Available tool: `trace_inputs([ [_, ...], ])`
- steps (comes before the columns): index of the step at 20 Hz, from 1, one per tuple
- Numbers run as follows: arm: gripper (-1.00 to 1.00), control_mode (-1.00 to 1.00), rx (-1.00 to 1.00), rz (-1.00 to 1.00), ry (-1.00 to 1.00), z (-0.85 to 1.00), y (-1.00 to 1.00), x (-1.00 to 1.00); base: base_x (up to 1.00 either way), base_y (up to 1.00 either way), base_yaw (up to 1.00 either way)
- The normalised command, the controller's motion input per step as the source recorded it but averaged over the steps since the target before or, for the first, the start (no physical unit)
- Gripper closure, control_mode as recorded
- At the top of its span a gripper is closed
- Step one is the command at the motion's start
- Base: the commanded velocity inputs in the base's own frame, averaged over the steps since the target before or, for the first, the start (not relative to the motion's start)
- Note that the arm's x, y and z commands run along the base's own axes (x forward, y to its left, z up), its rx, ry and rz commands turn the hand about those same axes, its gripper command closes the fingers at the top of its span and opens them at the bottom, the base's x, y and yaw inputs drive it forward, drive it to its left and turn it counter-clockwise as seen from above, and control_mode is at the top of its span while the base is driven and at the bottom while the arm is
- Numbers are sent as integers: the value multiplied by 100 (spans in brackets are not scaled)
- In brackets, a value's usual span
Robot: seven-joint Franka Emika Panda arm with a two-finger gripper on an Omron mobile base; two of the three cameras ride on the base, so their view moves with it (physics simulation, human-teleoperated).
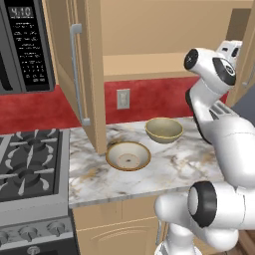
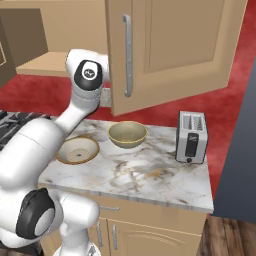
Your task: Open the cabinet. Pick the bowls from the counter and place them in the cabinet. Then close the cabinet.
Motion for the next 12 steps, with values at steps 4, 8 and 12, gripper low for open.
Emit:
trace_inputs([
  [4,-100,-100,0,-26,0,0,-99,-24,0,0,0],
  [8,-100,-100,0,-24,-3,0,-100,-50,0,0,0],
  [12,-100,-100,0,-20,-7,0,-84,-48,0,0,0],
])
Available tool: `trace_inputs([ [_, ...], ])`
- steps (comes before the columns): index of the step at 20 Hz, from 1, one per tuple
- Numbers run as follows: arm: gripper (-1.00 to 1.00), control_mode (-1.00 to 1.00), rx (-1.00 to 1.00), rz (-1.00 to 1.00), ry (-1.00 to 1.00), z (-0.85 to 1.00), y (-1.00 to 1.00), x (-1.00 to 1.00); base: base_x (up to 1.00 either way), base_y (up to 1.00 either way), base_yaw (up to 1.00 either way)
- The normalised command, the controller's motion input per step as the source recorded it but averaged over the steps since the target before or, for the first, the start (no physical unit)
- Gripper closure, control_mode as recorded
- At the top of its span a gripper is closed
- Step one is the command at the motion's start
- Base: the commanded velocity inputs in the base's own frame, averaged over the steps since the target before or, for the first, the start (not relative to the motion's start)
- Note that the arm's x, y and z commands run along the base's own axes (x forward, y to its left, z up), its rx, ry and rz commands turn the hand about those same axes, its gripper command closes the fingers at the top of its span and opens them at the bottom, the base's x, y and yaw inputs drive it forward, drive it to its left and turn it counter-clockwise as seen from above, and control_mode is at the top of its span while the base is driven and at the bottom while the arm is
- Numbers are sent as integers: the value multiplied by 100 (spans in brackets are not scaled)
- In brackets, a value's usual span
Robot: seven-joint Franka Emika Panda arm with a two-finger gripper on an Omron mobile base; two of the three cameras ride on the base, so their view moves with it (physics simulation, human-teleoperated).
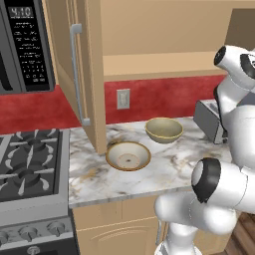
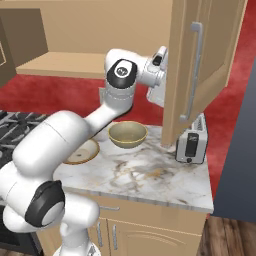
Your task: Open the cabinet. Pick the bowls from the counter and place them in the cabinet. Then close the cabinet.
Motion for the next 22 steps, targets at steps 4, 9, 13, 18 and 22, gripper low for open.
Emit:
trace_inputs([
  [4,-100,-100,0,-3,-13,0,-21,-11,0,0,0],
  [9,-100,-100,4,1,-6,-10,33,-55,0,0,0],
  [13,-100,-100,20,1,0,-27,99,-83,0,0,0],
  [18,-100,-100,31,9,1,-22,87,-78,0,0,0],
  [22,-100,-100,42,21,3,-18,34,-58,0,0,0],
])
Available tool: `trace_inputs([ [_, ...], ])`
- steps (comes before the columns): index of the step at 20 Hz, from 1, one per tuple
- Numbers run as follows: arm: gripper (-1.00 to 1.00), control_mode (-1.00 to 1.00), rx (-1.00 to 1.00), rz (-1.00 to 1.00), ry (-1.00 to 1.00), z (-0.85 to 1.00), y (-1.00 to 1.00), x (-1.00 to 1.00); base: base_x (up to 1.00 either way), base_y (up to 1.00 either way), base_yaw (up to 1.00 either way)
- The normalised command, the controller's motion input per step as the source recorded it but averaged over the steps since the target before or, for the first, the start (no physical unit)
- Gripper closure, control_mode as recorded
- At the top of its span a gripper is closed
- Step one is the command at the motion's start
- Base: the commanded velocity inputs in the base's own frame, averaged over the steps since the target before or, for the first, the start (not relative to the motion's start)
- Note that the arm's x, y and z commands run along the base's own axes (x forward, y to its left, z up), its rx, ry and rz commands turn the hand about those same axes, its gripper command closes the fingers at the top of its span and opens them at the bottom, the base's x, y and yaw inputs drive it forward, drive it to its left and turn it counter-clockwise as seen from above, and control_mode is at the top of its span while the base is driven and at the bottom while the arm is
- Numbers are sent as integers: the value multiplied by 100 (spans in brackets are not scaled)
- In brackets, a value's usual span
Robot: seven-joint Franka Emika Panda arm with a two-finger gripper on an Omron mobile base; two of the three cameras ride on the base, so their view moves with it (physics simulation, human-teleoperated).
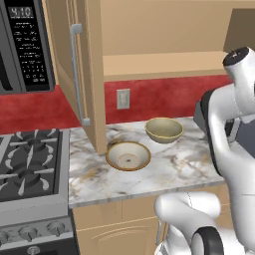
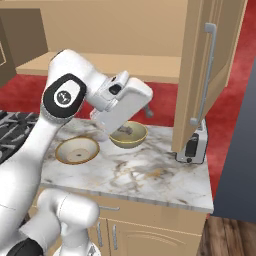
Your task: Open the cabinet. Pick the bowls from the counter and place them in the cabinet. Then close the cabinet.
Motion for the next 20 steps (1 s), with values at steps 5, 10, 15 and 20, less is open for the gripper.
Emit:
trace_inputs([
  [5,-100,-100,50,24,0,-35,5,-33,0,0,0],
  [10,-100,-100,58,14,0,-49,0,-6,0,0,0],
  [15,-100,-100,54,2,0,-33,24,0,0,0,0],
  [20,-100,-100,39,0,-2,-10,33,0,0,0,0],
])
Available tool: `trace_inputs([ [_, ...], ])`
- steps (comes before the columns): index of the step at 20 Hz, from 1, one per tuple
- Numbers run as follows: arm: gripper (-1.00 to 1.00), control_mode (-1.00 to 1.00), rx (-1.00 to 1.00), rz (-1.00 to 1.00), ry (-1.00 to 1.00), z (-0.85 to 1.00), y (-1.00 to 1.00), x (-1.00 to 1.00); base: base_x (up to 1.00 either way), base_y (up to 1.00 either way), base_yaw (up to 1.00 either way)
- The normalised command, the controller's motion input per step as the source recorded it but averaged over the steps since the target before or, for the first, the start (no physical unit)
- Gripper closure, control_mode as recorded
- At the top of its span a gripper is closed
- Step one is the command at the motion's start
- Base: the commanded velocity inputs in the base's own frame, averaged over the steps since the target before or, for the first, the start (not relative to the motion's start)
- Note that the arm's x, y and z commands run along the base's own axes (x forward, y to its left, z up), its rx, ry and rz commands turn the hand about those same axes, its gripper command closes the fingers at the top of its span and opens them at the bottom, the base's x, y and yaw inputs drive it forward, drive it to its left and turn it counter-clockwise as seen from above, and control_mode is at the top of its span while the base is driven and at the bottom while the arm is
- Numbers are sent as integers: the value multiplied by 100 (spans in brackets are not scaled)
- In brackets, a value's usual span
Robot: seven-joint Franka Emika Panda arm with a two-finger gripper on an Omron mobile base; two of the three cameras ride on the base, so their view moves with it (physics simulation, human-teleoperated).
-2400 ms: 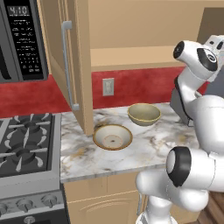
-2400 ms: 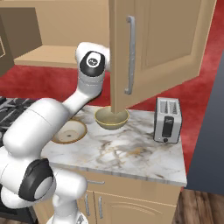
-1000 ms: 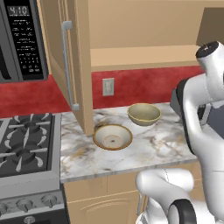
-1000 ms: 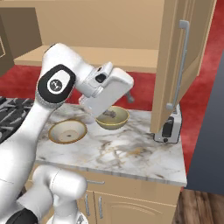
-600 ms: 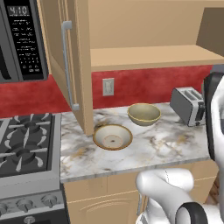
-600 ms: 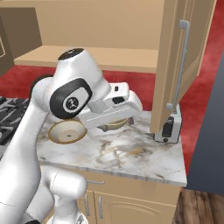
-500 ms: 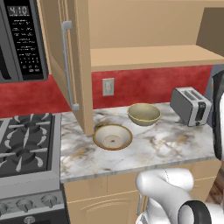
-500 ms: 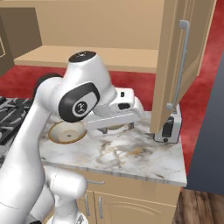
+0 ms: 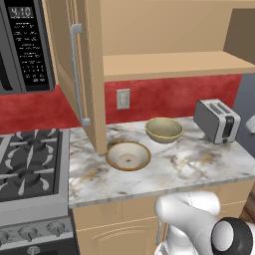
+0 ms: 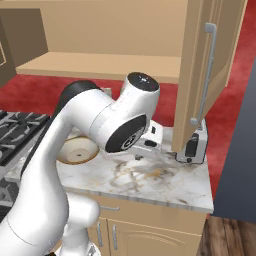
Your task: Open the cabinet. Pick the bowls from the counter and place them in the cabinet. Then close the cabinet.
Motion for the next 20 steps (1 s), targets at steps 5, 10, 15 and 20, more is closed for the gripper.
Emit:
trace_inputs([
  [5,-100,-100,30,0,-7,-16,12,0,0,0,0],
  [10,-100,-100,23,0,-13,-34,28,0,0,0,0],
  [15,-100,-100,12,-3,-20,-38,48,1,0,0,0],
  [20,-100,-100,2,-6,-19,-23,51,12,0,0,0],
])
